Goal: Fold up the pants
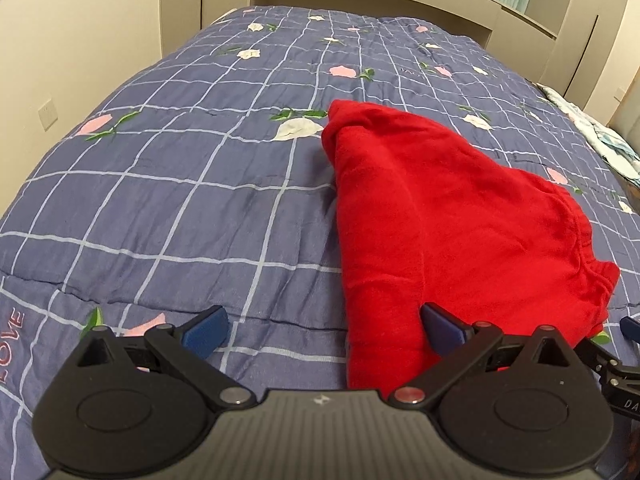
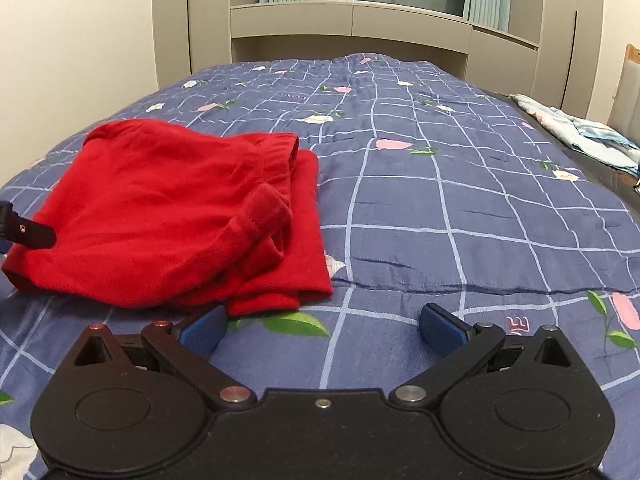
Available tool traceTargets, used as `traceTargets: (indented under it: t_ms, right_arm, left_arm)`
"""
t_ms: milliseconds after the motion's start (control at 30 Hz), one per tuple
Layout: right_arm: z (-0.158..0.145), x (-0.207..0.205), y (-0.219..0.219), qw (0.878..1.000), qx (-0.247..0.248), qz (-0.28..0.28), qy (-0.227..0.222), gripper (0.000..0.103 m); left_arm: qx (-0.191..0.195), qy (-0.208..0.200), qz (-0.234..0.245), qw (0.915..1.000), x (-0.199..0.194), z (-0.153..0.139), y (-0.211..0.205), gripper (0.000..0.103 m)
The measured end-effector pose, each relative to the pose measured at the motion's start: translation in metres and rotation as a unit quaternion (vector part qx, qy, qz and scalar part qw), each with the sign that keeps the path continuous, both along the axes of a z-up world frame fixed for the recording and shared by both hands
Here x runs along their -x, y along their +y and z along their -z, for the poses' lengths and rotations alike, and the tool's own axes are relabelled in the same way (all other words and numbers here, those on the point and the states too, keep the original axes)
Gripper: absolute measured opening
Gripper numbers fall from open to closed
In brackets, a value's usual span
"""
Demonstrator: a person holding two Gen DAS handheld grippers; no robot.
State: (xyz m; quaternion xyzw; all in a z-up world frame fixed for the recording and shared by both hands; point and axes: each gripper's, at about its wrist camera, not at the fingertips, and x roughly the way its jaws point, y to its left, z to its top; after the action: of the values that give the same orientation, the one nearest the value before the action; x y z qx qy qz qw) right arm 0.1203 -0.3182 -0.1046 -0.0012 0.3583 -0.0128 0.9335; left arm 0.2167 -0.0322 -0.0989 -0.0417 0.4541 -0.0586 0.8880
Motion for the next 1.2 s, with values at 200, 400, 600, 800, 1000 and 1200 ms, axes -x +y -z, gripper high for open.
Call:
traceTargets:
  t_ms: [200,400,600,800,1000,1200]
  right_arm:
    - [-0.001,0.002,-0.002,1.0,-0.005,0.0,-0.004,0.103]
    - [0.0,0.003,-0.004,1.0,-0.012,0.001,-0.009,0.103]
    - [-0.001,0.003,-0.004,1.0,-0.015,0.001,-0.009,0.103]
    - [-0.007,0.009,-0.035,0.988,-0.143,-0.047,-0.041,0.103]
    - [-0.017,-0.008,-0.079,0.965,-0.248,-0.066,-0.056,0.103]
    - [-0.009,-0.067,-0.084,0.959,-0.258,-0.114,-0.009,0.103]
  left_arm:
    - [-0.001,-0.006,0.003,1.0,0.001,0.001,0.0,0.103]
    - [0.001,-0.012,0.009,0.9999,0.001,0.003,0.0,0.103]
    - [0.003,-0.019,0.016,0.9997,0.002,0.005,0.001,0.103]
    - [0.049,0.083,-0.023,0.9951,-0.016,-0.012,0.008,0.102]
    - [0.059,0.075,0.019,0.9953,-0.036,-0.024,0.009,0.103]
    - [0.085,0.101,0.013,0.9912,-0.065,0.0,0.008,0.103]
